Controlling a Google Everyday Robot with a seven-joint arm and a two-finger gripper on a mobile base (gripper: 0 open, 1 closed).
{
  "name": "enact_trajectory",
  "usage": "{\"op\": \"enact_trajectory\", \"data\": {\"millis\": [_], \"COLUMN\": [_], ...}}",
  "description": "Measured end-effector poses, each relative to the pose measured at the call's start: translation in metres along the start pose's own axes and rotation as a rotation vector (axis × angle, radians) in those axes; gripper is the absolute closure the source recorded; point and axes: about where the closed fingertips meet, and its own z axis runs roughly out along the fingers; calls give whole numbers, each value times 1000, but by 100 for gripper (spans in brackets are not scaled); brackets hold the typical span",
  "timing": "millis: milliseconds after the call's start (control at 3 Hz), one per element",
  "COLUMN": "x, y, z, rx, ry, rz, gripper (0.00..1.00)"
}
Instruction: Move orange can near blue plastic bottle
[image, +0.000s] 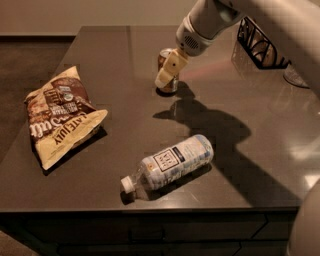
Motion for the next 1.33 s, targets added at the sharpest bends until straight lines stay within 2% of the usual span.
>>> {"op": "enact_trajectory", "data": {"millis": [333,1000,1333], "x": [-19,-29,-30], "y": [-7,-15,-5], "z": [25,36,26], "rx": [-9,-26,-53], "ry": [-21,-27,-40], "rz": [30,36,14], "gripper": [1,46,70]}}
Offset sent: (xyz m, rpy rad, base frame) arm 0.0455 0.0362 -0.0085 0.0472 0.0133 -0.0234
